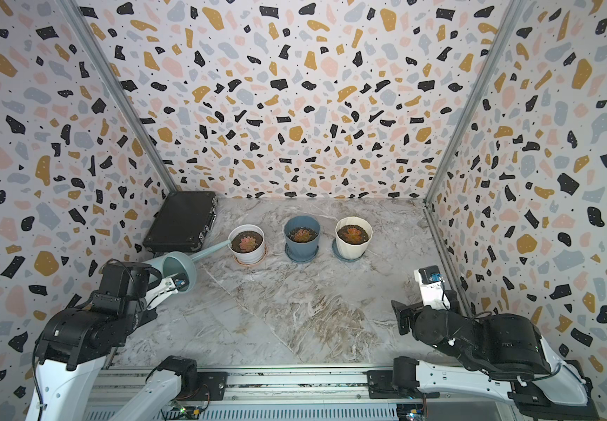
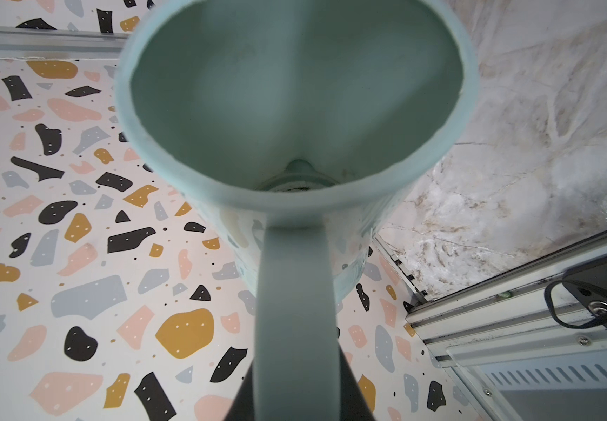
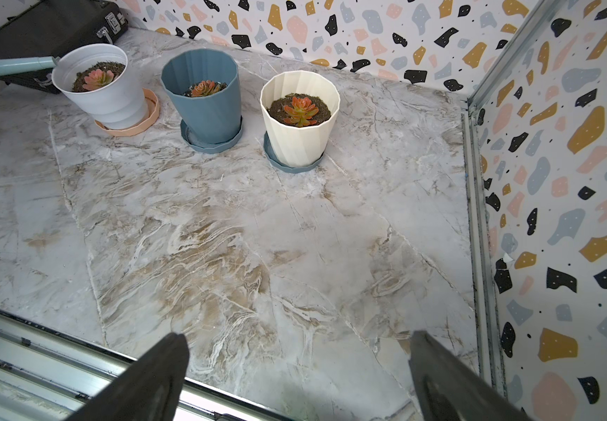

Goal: Water the succulent around the soil edge
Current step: Water the soil of the potted plant with water.

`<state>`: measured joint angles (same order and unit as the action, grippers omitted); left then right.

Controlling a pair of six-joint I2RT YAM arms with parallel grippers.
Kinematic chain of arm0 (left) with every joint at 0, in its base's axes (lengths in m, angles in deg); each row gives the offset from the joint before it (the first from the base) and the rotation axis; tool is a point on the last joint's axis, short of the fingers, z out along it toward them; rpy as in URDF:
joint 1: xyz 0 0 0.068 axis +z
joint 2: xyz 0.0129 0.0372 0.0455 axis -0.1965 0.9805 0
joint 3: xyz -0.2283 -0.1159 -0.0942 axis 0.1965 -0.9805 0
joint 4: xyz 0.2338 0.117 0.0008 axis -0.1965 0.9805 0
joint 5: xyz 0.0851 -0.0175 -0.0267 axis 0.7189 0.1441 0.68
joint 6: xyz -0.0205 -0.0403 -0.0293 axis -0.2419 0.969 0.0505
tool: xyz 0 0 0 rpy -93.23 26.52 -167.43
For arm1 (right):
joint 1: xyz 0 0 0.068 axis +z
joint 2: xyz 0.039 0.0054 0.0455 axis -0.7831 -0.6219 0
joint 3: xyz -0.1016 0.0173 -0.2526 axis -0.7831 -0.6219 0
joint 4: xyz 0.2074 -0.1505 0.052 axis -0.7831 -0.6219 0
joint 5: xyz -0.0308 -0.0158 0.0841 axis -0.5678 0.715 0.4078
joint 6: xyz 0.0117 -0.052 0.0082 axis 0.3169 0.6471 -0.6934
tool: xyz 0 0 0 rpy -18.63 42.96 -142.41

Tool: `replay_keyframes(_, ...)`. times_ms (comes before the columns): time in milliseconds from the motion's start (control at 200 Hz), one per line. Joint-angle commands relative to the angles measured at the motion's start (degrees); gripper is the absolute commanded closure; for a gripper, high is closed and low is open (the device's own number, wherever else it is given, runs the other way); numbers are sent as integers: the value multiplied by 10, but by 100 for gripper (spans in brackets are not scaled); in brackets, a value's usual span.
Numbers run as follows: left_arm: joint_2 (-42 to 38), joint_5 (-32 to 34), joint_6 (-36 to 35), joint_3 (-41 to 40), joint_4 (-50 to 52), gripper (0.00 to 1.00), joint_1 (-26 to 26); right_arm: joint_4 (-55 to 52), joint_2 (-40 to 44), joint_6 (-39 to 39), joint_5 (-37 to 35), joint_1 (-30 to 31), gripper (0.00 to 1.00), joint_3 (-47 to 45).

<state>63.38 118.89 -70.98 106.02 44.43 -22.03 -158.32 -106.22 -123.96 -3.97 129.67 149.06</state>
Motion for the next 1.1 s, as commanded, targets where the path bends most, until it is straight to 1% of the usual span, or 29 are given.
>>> replay_keyframes(0, -10, 1, 16, -4, -21, 100, -4, -121, -9, 5, -5, 3, 1, 4)
replay_keyframes(476, -10, -6, 25, -5, -13, 100, -15, -121, -5, 3, -4, 3, 1, -3)
replay_keyframes(1096, -22, -14, 35, -10, 4, 100, -44, -122, -13, 3, -7, 3, 1, 4)
